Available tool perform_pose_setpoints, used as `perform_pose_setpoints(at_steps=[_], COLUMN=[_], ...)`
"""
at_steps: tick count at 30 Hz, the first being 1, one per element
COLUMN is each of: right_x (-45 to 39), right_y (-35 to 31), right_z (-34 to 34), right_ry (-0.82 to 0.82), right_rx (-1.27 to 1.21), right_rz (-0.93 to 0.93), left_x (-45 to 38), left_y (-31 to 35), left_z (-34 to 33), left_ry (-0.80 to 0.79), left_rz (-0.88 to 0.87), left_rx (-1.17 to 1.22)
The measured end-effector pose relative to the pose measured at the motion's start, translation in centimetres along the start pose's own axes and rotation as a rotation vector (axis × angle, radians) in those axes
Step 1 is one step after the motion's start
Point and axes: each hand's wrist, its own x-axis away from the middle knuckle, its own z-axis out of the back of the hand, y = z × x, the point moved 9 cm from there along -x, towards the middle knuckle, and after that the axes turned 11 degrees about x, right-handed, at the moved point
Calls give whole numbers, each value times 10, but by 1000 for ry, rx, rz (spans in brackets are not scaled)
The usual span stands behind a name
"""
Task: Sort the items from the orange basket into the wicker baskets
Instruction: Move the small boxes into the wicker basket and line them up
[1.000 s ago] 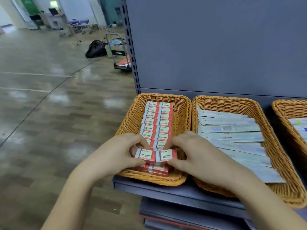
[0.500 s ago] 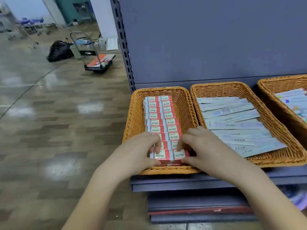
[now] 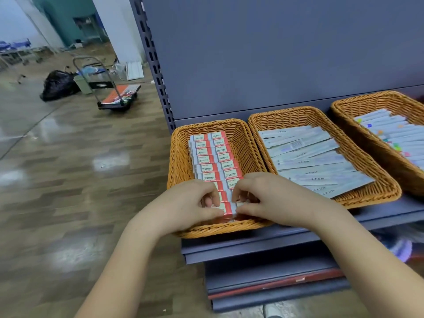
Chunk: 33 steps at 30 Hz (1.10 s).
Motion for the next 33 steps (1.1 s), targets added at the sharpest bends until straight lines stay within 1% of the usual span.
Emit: perform_pose_setpoints(at_steps=[2, 6, 9, 12, 14, 17, 20, 24, 28, 33], right_x=[-2, -6, -1, 15, 29, 54, 82, 120, 157, 188], right_y=[6, 37, 70, 108, 135, 175, 213, 267, 317, 377], right_z=[10, 27, 30, 37, 43, 51, 59, 68, 79, 94], right_ry=[61, 204, 256, 281, 285, 273, 263, 257, 232, 241], right_rx=[-6, 43, 123, 243, 332, 393, 389, 372, 403, 347], right_rz=[-17, -118, -205, -320, -380, -439, -492, -542, -562, -621], left_x=[-5, -29, -50, -69, -84, -111, -141, -182, -215, -253], left_y=[6, 25, 54, 94, 119, 153, 190, 240, 290, 347], left_z=[8, 16, 17, 13, 3, -22, -41, -61, -78, -90], left_ry=[36, 112, 207, 332, 366, 325, 301, 322, 333, 335], left_rz=[-9, -27, -71, -151, -204, -260, -278, -266, -259, -316], left_rx=[-63, -265, -402, -542, -593, -622, -634, -637, -586, -559])
